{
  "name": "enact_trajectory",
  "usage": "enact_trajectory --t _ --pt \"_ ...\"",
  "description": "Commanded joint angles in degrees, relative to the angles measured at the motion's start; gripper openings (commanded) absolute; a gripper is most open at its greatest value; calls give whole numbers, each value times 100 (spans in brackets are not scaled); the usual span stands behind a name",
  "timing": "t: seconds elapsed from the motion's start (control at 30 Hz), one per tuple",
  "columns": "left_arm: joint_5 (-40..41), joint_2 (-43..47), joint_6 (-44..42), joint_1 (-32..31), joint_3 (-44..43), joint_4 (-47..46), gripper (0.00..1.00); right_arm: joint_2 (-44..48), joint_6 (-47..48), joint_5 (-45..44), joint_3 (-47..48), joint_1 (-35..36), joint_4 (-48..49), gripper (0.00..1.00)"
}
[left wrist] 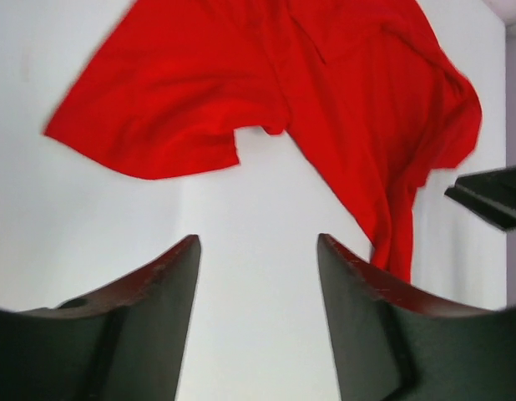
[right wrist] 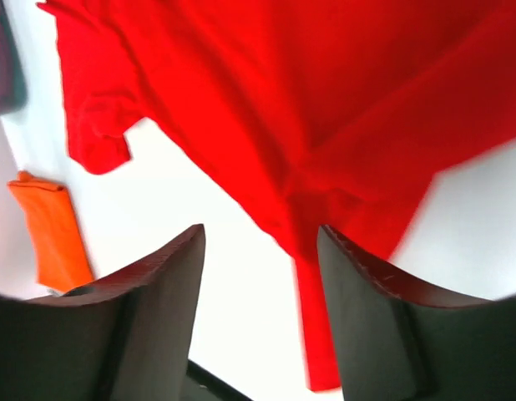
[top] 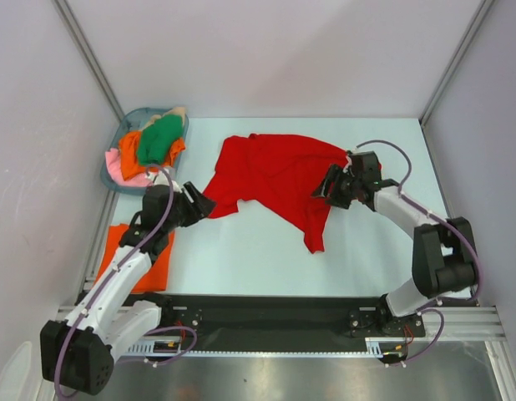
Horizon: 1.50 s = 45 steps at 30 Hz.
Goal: Fold and stack the t-shirts
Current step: Flatten the tshirt out
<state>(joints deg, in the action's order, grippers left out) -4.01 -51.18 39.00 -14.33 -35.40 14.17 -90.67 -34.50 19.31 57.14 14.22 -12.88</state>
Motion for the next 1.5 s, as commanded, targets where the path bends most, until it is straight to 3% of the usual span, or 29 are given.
enact_trajectory --t 0.0,0.07,0.2,0.3,0.4,0.5,0.73,0.83,1.13,1.47 --pt "-977 -225 -463 -114 -318 -432 66 690 865 74 -491 -418 -528 63" --pt "-1207 -629 -630 -525 -519 -608 70 1171 1137 107 -922 -603 -601 64" --pt "-856 -1314 -755 -2061 -802 -1090 72 2041 972 433 -1968 -771 -435 61" --pt "-830 -2166 -412 -2791 -1047 -1794 70 2640 718 363 -2602 -806 -259 56" --pt "-514 -3107 -464 -3407 -1644 -1796 62 2835 673 459 -2805 -894 -250 50" --pt "-496 -3887 -376 -3743 -2075 -1787 61 2801 585 870 -2875 -921 -101 48" --pt "-530 -5173 -165 -4131 -2858 -1708 64 2941 312 354 -3165 -938 -223 54" --pt "-487 -5594 -147 -4148 -3148 -1489 58 2906 313 564 -3253 -947 -206 55" --pt "41 -6123 -244 -3911 -3474 -830 40 2924 102 1022 -3455 -904 277 55" --pt "6 -6071 -209 -3753 -3079 -1074 40 2195 -364 1479 -3728 -632 1569 52"
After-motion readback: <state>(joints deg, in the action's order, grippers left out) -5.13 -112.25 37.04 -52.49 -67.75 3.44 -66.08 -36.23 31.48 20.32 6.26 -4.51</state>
